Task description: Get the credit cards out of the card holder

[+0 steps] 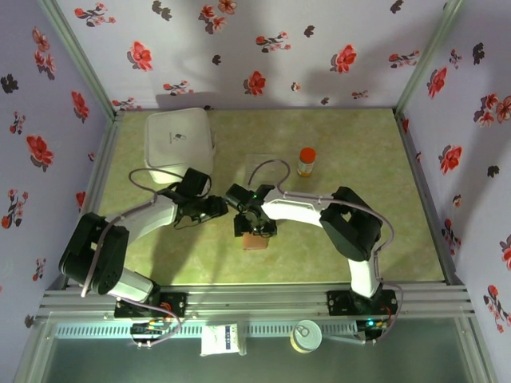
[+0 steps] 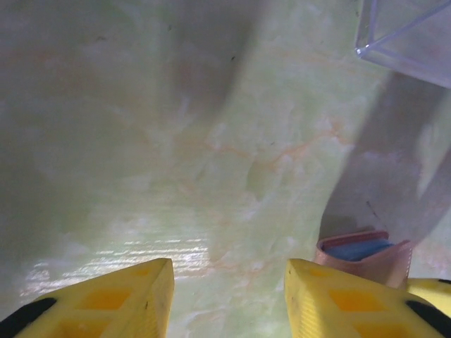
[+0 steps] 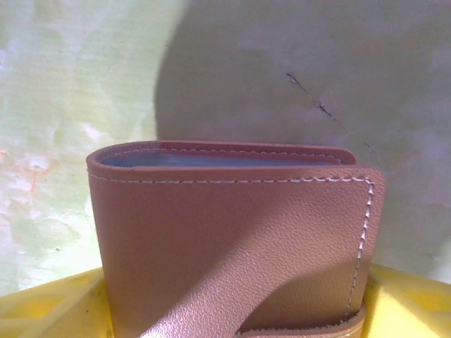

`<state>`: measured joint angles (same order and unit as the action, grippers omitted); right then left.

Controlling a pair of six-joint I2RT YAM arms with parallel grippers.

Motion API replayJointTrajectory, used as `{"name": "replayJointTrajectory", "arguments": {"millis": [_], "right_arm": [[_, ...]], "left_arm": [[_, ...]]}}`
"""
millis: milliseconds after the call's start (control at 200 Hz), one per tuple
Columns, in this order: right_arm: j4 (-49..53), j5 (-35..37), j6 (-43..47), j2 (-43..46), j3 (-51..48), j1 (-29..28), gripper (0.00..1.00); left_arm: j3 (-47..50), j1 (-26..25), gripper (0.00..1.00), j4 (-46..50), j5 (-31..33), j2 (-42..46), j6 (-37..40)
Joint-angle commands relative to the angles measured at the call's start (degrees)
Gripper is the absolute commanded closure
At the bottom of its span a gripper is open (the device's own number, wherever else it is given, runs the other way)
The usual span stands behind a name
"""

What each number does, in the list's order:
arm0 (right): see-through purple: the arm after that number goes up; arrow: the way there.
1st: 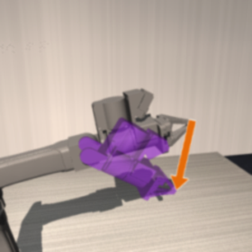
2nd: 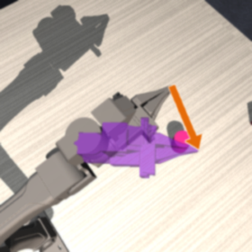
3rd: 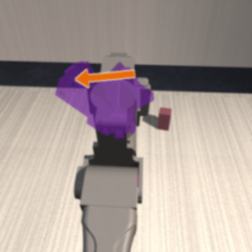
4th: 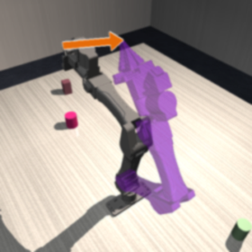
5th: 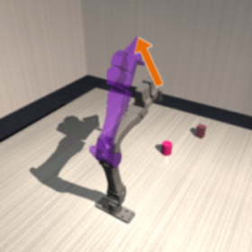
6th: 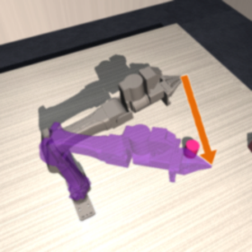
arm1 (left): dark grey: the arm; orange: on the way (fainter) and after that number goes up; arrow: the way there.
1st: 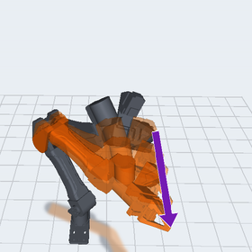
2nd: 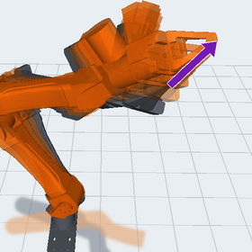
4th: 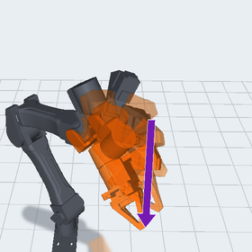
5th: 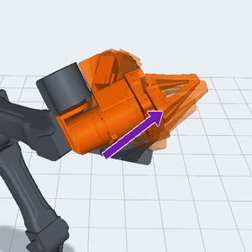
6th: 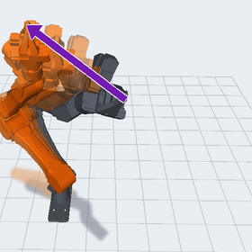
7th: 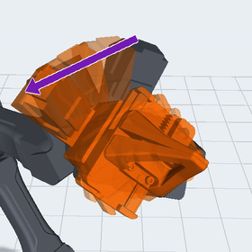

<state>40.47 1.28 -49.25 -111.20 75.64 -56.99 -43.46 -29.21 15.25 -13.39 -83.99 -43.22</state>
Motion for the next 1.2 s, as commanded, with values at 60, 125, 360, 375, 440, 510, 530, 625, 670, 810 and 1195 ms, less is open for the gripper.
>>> {"name": "replayJointTrajectory", "arguments": {"millis": [60,125,360,375,440,510,530,625,670,810,1195], "right_arm": [[2.3,-0.1,3.0,-0.7,2.9,0.5,0.13],[2.8,0.0,3.2,0.1,3.2,0.6,0.11],[3.8,1.5,1.1,5.7,0.6,0.5,0.15],[3.7,1.5,1.0,6.0,0.2,0.6,0.15],[3.8,1.9,0.8,7.2,-0.6,0.5,0.18],[4.2,2.4,1.0,7.5,-0.9,0.5,0.23],[4.3,2.3,1.1,7.5,-0.9,0.6,0.24],[3.8,1.3,1.5,7.3,-1.1,0.6,0.34],[3.6,0.9,1.7,6.9,-0.9,0.5,0.38],[4.6,0.0,2.4,5.1,0.9,0.5,0.49],[4.5,-1.3,3.2,3.1,1.0,0.5,0.61]], "left_arm": [[0.6,0.6,0.56,0.0,-2.5,2.5,0.1],[0.5,0.6,0.56,-0.4,-3.7,2.7,0.4],[2.7,0.1,0.60,-6.2,-7.6,3.5,-1.7],[2.9,0.0,0.60,-6.7,-7.8,3.5,-2.0],[3.7,-0.4,0.62,-8.2,-7.9,3.7,-3.1],[4.3,-0.9,0.65,-9.4,-8.1,3.7,-4.0],[4.4,-1.1,0.66,-9.7,-8.0,3.6,-4.3],[4.4,-2.3,0.72,-10.2,-8.0,3.5,-5.3],[4.4,-2.8,0.75,-10.4,-8.0,3.4,-5.8],[4.5,-4.0,0.83,-11.8,-7.8,2.5,-7.6],[5.2,-5.9,0.90,-13.9,-7.6,1.8,-10.5]]}}
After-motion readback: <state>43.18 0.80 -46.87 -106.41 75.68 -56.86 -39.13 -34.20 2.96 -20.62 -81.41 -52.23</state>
